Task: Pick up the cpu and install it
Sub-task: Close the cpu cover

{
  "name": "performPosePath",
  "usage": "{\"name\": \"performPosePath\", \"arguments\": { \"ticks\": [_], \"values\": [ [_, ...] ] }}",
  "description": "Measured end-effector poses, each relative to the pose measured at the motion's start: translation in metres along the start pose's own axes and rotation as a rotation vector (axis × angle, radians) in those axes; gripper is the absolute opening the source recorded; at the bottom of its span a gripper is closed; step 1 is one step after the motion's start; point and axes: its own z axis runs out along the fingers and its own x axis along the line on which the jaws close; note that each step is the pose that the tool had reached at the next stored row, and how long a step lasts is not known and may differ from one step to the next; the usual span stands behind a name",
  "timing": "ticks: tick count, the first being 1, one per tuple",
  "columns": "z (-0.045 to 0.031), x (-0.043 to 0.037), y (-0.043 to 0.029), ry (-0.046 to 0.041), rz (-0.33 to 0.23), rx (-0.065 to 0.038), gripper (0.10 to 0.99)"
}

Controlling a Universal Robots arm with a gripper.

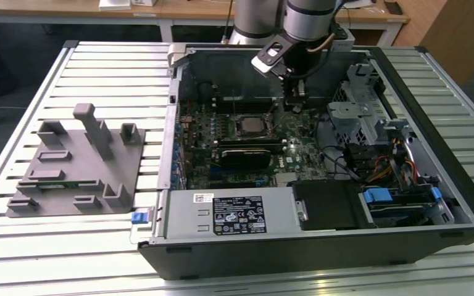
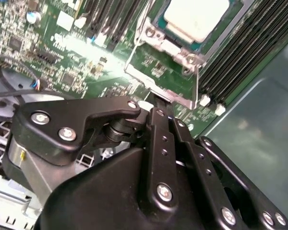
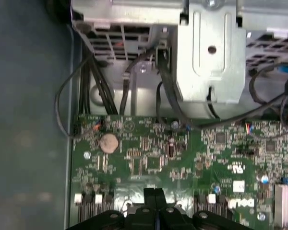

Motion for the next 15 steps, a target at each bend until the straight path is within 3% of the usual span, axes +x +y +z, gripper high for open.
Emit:
{"name": "performPosePath", "arguments": {
  "ticks": [6,15],
  "values": [
    [-0.0004,0.0002,-0.0167,0.0005,0.000,0.000,0.122],
    [0.0014,0.0005,-0.0483,0.0004,0.000,0.000,0.122]
  ]
}}
